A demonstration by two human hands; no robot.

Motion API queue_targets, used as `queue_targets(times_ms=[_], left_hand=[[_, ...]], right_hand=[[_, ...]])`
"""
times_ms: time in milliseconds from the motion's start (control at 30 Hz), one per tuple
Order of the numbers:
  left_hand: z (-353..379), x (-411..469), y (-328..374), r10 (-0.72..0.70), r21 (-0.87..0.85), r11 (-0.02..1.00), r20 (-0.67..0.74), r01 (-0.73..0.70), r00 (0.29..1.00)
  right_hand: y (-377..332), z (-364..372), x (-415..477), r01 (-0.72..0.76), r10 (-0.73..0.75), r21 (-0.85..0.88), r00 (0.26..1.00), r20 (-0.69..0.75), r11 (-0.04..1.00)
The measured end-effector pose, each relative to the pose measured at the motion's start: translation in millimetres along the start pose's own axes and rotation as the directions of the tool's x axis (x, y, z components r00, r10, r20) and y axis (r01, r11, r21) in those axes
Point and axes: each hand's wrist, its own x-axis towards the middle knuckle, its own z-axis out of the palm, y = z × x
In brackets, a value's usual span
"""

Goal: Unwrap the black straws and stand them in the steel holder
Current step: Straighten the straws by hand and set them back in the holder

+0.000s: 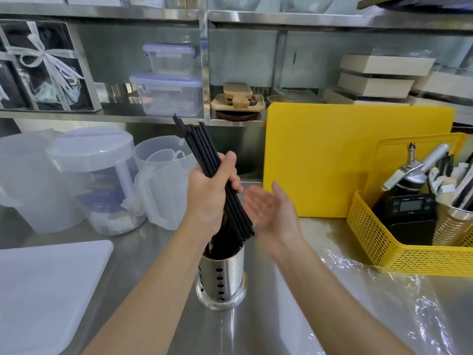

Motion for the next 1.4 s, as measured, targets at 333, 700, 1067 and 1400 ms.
queue_targets(times_ms=[333, 700, 1067, 1400], left_hand=[[10, -2, 2, 0.01, -0.074, 0.997, 0.044, -0.007, 0.999], [-12, 4, 3, -0.026, 0.202, 0.979, 0.103, 0.004, 0.994], [-34, -12, -37, -0.272, 0.691, 0.71, 0.092, 0.135, 0.958], [-85, 4, -11, -0.342, 0.387, 0.896, 0.289, 0.217, 0.894]], right_hand=[[34, 10, -10, -0.239, 0.217, 0.433, 0.971, 0.098, 0.869], [-13, 7, -4, 0.465, -0.433, -0.246, 0.884, 0.176, 0.85], [-18, 53, -8, 0.627, -0.315, -0.547, 0.767, 0.559, 0.555], [30, 21, 6, 0.529, -0.306, -0.62, 0.846, 0.436, 0.579]])
